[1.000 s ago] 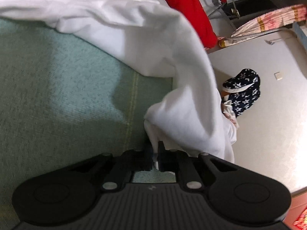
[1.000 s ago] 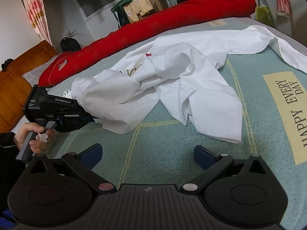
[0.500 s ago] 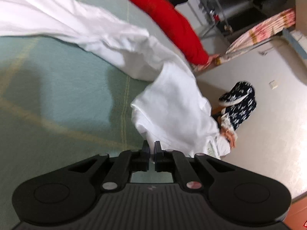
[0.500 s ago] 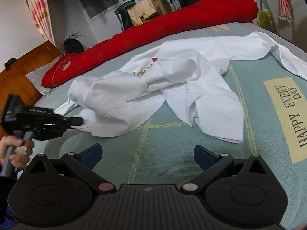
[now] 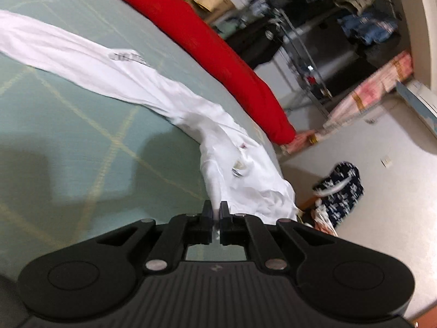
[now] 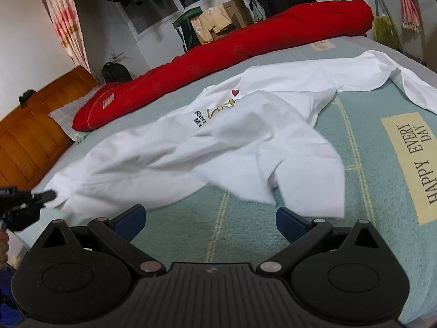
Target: Fold clothes
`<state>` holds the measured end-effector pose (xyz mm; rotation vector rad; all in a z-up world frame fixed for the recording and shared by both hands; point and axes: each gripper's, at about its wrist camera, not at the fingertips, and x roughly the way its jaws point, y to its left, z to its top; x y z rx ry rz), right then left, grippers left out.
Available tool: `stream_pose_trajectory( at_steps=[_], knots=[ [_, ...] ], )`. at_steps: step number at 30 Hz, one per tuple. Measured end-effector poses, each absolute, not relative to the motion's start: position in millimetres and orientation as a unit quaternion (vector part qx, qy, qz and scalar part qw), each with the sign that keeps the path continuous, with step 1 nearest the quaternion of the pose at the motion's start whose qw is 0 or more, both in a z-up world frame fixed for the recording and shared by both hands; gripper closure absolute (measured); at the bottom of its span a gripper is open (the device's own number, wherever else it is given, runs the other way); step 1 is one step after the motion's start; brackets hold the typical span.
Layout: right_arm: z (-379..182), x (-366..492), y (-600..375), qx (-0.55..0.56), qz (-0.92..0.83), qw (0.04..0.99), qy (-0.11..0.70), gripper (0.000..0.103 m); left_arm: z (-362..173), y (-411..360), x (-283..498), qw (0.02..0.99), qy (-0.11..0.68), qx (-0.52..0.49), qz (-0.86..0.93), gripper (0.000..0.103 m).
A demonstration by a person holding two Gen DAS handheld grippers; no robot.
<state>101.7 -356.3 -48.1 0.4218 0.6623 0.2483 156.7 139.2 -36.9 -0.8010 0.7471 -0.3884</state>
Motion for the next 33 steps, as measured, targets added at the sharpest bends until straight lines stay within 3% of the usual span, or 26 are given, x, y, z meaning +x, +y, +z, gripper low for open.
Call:
stream_pose_trajectory(
  at_steps=[8, 16, 25, 33],
  knots=[
    [-60.2, 93.1, -411.4, 0.288, 0.091, 0.901, 0.312, 0.000, -100.0, 156.9, 179.2, 0.816, 0.416, -0.384, -0.118, 0.098],
    [-114.7, 136.0, -496.4, 0.477, 0.151, 0.814, 0.295, 0.000, -114.6, 155.7, 192.4, 0.807, 0.422, -0.393, -0.127, 0.093],
    [-114.7, 182.7, -474.8, 0.471, 0.227, 0.783, 0.337, 0.000, -115.7, 155.9, 191.0, 0.804, 0.428, -0.392, -0.126, 0.092],
    [-129.6, 168.0, -484.2, 0.506, 0.236, 0.772, 0.304, 0.002, -115.5, 157.1, 192.8, 0.800, 0.437, -0.392, -0.128, 0.091]
  ],
)
